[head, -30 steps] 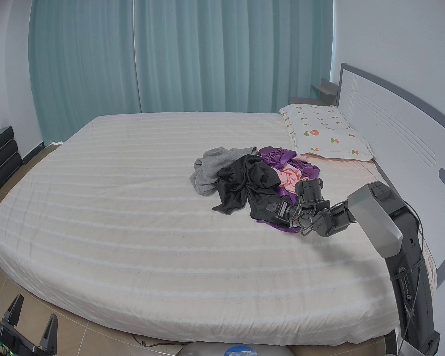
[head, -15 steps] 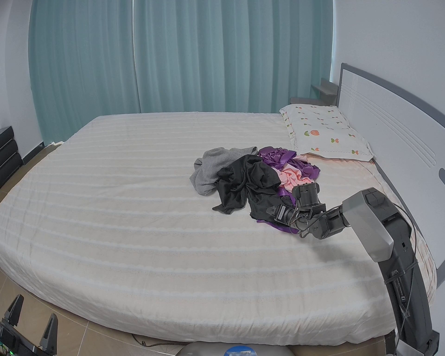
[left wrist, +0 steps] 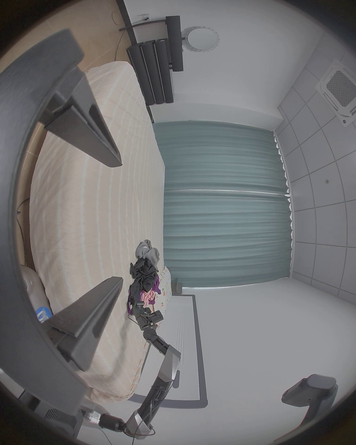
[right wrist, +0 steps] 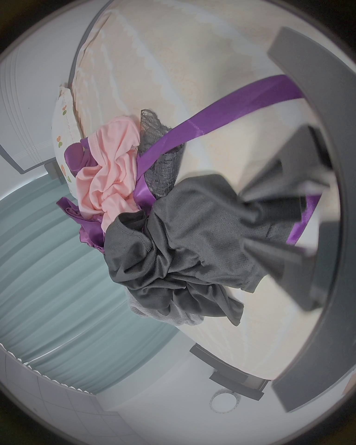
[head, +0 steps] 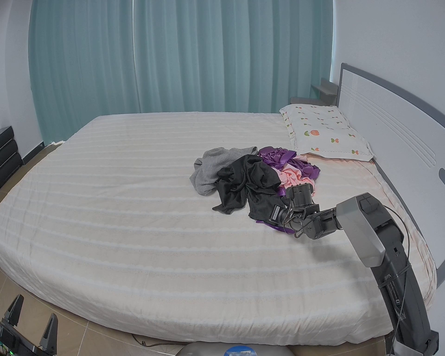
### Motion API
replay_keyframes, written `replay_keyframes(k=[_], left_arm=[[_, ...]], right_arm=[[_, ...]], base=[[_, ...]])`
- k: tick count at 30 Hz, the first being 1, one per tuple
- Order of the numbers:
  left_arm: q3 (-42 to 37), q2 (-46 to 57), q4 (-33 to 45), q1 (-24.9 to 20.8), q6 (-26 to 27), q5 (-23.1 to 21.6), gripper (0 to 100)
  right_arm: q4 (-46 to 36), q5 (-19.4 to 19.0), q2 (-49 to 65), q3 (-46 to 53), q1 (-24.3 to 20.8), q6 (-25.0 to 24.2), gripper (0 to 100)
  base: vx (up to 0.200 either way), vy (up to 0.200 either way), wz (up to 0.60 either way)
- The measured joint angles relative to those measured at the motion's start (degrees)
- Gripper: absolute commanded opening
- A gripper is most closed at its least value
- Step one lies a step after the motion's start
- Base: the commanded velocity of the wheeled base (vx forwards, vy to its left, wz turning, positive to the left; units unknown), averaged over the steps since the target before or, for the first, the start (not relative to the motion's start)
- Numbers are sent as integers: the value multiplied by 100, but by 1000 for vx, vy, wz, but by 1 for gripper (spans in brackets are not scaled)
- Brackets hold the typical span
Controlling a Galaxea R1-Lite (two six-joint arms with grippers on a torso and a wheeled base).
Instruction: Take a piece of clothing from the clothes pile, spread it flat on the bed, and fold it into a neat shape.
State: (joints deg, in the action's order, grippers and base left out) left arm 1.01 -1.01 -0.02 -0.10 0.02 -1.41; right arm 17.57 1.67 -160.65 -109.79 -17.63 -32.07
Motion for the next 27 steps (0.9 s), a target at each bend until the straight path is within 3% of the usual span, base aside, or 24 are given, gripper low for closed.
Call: replay_keyframes(k=[6, 14, 20, 27], left_arm=[[0, 0, 2, 0, -2, 0, 100], [0, 0, 0, 0, -2, 0, 100], [0, 0, 2, 0, -2, 0, 100], [0, 0, 2, 0, -2, 0, 100]], right_arm=[[-71, -6, -138, -283, -26, -33, 0], [-85, 2, 94, -232, -94, -802, 0], [79, -78, 706, 877, -117, -1035, 0], [1165, -273, 1781, 2843, -158, -1119, 0]], base=[[0, 0, 0], [0, 0, 0], [0, 0, 0], [0, 0, 0]])
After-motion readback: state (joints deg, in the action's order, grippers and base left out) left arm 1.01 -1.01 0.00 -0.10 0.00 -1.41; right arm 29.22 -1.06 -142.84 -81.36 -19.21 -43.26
